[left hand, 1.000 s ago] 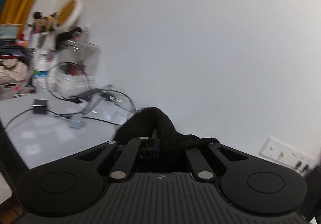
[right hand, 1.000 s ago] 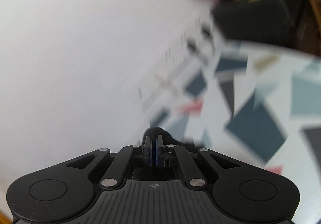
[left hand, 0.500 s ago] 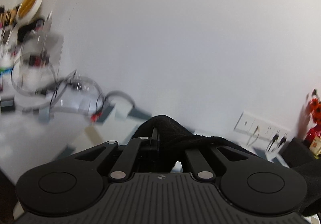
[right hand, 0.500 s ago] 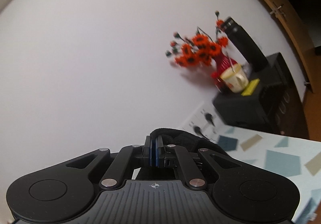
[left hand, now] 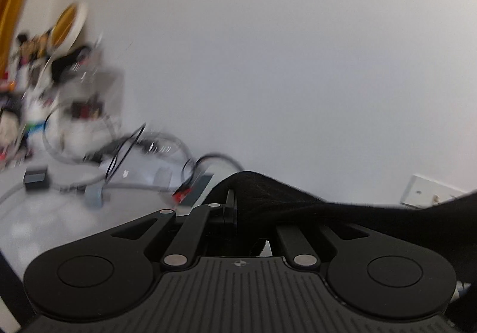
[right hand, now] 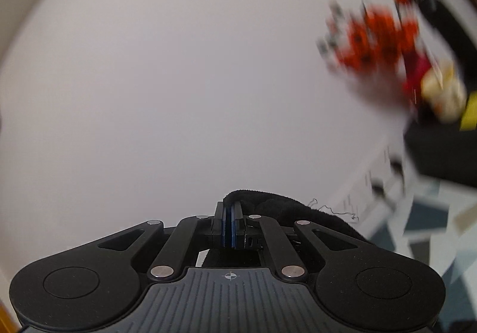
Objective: Fold clothes
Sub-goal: 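Carry the held black garment across the room with both grippers, then lower the black garment onto the bed and open both grippers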
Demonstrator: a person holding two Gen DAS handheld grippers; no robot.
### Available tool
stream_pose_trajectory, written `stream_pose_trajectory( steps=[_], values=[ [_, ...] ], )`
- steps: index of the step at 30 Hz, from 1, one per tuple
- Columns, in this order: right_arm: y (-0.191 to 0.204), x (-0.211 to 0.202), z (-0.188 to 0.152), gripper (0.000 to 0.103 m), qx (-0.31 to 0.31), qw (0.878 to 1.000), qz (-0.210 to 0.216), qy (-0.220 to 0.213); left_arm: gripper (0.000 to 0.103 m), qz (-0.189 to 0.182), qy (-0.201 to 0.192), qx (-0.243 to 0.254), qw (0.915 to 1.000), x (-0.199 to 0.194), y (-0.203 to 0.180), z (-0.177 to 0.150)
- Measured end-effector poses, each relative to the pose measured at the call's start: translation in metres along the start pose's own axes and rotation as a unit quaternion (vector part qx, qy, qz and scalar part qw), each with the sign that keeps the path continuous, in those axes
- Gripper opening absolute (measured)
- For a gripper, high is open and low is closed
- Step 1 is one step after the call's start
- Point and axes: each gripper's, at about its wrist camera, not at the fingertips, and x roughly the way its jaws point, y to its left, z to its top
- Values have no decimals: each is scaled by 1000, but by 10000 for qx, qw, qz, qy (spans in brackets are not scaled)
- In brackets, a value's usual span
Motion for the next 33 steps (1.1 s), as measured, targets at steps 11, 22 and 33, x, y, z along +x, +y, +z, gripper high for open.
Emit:
stream_pose_trajectory(
  steps=[11, 22, 33],
  values=[
    [-74, 231, -18, 53, 94, 9914, -662, 1121, 17, 399, 217, -277, 9986, 172, -73, 39],
    [-186, 167, -60, 57, 158, 9446, -2888, 1553, 31, -1308, 2967, -147, 9459, 183, -125, -108],
    [-206, 236, -103, 42, -1106, 9189, -3107, 2162, 28, -4251, 2907, 3094, 7994, 87, -285, -195]
  ],
)
